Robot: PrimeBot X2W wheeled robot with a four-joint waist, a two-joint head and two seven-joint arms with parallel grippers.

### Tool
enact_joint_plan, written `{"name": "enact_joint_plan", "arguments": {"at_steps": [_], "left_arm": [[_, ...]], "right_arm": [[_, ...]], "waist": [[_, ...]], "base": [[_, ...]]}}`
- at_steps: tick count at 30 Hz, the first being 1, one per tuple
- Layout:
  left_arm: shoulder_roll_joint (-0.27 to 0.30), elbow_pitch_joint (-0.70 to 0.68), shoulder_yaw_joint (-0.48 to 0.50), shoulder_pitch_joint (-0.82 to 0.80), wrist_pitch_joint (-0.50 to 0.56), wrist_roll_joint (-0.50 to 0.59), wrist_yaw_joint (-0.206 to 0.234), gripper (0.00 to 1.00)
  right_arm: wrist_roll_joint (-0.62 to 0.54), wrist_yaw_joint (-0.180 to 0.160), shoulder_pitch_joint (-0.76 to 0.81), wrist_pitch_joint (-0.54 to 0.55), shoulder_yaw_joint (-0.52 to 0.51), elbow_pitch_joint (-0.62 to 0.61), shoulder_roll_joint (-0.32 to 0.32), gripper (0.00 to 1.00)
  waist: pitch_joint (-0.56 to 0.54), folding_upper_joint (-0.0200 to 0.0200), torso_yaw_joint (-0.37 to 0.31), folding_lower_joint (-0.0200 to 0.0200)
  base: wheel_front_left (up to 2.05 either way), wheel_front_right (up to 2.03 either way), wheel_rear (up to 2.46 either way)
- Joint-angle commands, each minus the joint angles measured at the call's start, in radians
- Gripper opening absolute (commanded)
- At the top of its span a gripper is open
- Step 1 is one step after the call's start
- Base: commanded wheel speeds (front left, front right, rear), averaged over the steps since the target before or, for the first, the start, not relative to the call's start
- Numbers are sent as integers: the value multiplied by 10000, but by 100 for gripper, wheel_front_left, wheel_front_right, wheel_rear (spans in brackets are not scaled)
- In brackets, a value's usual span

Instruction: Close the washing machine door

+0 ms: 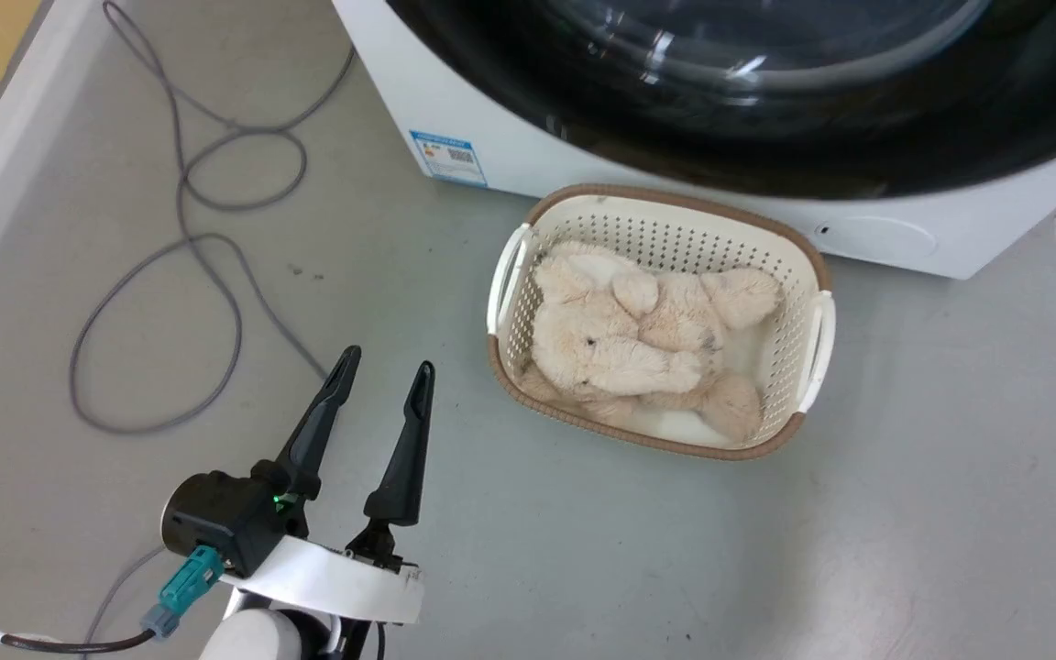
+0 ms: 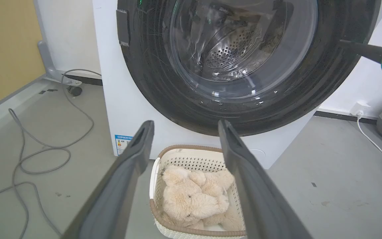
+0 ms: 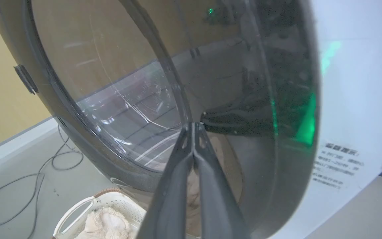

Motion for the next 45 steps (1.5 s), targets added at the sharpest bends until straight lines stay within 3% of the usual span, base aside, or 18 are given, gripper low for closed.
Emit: {"name": "enact_joint_plan", "arguments": {"at_steps": [1, 13, 24, 29, 34, 45], "left_arm": [[-49, -20, -27, -180, -53, -60, -42, 100], [-134, 61, 4, -323, -53, -64, -42, 100], [-150, 288, 262, -32, -53, 25, -42, 100], [-187, 587, 455, 379, -53, 39, -42, 100], [-97, 862, 739, 886, -53, 108, -42, 100], [-335, 1112, 1646, 1461, -53, 703, 122, 100]], "right_arm": [[4, -17, -480, 85, -163, 250, -81, 0], [-319, -17, -1614, 79, -708, 1502, 133, 0], [-115, -17, -399, -818, -346, 1677, 517, 0], [28, -17, 1184, -1492, -84, 1139, 635, 0], [95, -17, 3198, -1872, -557, -50, 1057, 0], [-1442, -17, 6207, -2010, -1732, -2251, 2540, 0]], "waist": [[116, 0, 75, -1], [248, 0, 109, -1], [-1038, 0, -406, -1], [-2020, 0, -772, -1], [-2897, 0, -1277, -1], [-3719, 0, -1906, -1]], "base": [[0, 0, 0], [0, 0, 0], [0, 0, 0], [0, 0, 0], [0, 0, 0], [0, 0, 0]]}}
